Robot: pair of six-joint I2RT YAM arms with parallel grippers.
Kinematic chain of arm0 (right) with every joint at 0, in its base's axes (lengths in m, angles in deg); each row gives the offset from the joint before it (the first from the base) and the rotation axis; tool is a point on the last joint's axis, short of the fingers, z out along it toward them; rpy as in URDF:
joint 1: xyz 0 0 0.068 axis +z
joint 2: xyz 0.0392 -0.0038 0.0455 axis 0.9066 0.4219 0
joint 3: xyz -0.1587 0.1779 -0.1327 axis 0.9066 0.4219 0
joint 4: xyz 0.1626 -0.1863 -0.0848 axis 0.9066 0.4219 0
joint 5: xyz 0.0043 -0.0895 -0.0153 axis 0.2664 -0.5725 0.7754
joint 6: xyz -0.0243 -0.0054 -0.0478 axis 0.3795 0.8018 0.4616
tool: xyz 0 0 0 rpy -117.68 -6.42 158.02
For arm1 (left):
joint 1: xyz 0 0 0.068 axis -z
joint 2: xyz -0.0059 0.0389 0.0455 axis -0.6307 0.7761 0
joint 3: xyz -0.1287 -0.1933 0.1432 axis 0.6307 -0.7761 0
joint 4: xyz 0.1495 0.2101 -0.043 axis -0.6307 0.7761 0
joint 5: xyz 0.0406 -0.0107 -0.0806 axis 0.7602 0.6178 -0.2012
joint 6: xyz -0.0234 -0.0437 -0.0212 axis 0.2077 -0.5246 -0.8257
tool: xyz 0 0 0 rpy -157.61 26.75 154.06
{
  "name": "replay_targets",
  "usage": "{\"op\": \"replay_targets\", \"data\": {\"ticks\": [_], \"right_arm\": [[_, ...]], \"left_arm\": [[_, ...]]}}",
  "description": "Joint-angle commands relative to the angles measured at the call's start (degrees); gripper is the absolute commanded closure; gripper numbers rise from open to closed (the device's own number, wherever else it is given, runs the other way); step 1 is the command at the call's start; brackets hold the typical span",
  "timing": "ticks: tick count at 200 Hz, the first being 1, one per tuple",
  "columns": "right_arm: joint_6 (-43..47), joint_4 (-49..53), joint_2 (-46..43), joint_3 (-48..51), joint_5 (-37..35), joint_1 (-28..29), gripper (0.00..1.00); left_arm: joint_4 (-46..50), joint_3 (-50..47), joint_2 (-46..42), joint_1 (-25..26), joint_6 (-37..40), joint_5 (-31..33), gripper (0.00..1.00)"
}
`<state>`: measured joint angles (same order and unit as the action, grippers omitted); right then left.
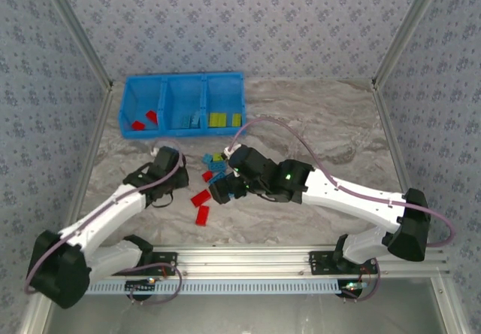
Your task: Sort the legos into containers by color
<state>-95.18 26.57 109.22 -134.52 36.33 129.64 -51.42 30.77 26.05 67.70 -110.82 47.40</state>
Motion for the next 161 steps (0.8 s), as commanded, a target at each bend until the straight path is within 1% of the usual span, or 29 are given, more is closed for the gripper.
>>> {"op": "replay_targets", "data": {"ticks": [1, 20, 39, 48, 60, 75, 88, 106, 116, 132, 136, 147, 161], "right_arm": [[0.6, -1.5, -0.7, -2.4, -2.4, 0.3, 0.0], [0.4, -1.6, -0.6, -2.9, -2.6, 0.2, 0.0], [0.1, -1.7, -0.8, -2.8, -2.5, 0.2, 0.0], [0.1, -1.6, -0.7, -2.6, -2.4, 0.1, 0.0], [0.3, -1.2, -0.7, -2.8, -1.9, -0.1, 0.0], [0.6, 0.0, -0.6, -3.5, -1.7, -0.3, 0.0], [0.9, 1.4, -0.9, -4.2, -1.7, -0.4, 0.0], [1.0, 1.9, -1.5, -4.4, -2.2, -0.4, 0.0], [0.8, 3.3, -2.0, -4.1, -2.2, -0.5, 0.0], [0.4, 3.0, -2.9, -3.1, -2.4, -0.4, 0.0], [0.3, 2.9, -3.0, -2.8, -2.5, -0.5, 0.0], [0.0, 2.6, -3.2, -2.1, -2.6, -0.7, 0.0], [-0.4, 2.4, -3.0, -1.7, -2.7, -0.9, 0.0]], "left_arm": [[-4.3, 5.7, -1.0, -3.6, 5.1, 9.3, 0.79], [-9.2, 9.6, 3.2, -10.1, 7.3, 10.6, 0.79], [-14.4, 13.7, 10.5, -17.5, 8.7, 10.0, 0.79], [-15.9, 16.3, 15.2, -20.7, 8.8, 8.6, 0.79], [-16.6, 21.0, 22.4, -24.9, 9.2, 4.9, 0.78], [-18.8, 26.6, 31.5, -28.3, 10.2, -0.4, 0.78], [-18.6, 31.7, 38.2, -30.2, 9.9, -4.9, 0.75], [-16.4, 37.1, 44.8, -31.6, 8.7, -6.8, 0.71], [-15.1, 38.8, 46.6, -31.7, 8.7, -7.0, 0.67], [-14.8, 38.9, 46.4, -31.7, 8.6, -8.0, 0.49], [-15.1, 38.6, 45.8, -31.7, 8.5, -8.2, 0.46], [-15.9, 37.1, 43.8, -31.7, 8.2, -8.8, 0.43], [-15.5, 35.5, 40.0, -31.6, 7.2, -9.5, 0.42]]}}
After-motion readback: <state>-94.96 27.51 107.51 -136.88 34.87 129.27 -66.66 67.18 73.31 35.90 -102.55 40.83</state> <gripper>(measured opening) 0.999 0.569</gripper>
